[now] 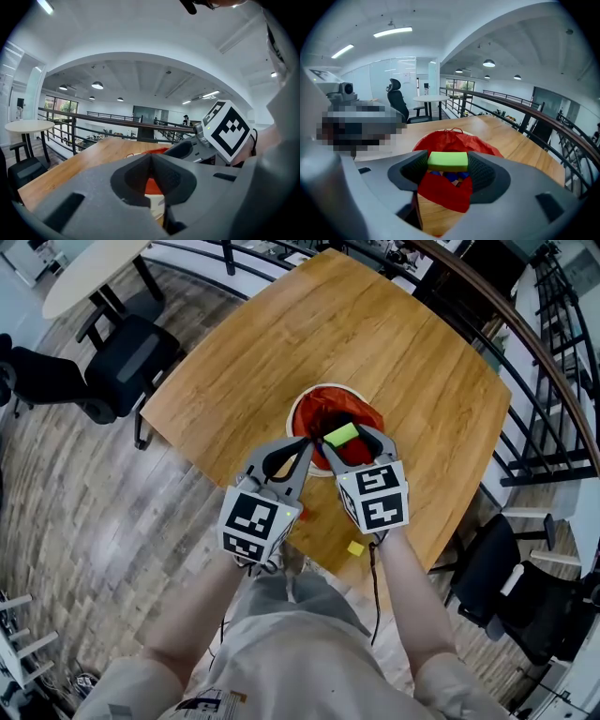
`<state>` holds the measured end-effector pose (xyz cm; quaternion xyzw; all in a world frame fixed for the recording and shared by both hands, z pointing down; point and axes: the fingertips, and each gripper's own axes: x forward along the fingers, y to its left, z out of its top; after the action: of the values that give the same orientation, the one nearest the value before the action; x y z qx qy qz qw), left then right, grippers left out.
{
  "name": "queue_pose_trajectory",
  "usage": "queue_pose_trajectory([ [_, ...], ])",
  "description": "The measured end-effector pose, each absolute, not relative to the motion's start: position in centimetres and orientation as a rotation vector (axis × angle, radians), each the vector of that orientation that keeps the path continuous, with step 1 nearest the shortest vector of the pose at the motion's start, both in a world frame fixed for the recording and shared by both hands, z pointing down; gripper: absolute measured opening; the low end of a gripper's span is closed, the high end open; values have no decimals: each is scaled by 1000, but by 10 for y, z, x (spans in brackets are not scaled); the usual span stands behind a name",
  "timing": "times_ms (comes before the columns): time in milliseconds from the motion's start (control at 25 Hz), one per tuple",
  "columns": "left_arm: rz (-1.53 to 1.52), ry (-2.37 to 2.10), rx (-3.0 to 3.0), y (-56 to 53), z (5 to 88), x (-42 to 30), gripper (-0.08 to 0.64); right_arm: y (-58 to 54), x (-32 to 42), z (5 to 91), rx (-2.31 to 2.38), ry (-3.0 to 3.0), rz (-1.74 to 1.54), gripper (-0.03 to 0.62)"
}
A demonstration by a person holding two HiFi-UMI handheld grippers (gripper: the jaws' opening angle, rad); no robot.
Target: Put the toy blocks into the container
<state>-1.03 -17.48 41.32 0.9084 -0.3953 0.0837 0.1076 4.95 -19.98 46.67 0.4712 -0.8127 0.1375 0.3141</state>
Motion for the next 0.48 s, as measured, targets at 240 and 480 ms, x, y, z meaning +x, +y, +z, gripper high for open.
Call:
queue_pose_trajectory([
  [240, 260, -1149, 2659, -175, 424, -10, 12, -197, 53, 488, 1199, -2080, 445, 265],
  [480, 271, -1143, 2648, -176, 431, -10, 12, -196, 55, 499, 1164, -2034, 466, 265],
])
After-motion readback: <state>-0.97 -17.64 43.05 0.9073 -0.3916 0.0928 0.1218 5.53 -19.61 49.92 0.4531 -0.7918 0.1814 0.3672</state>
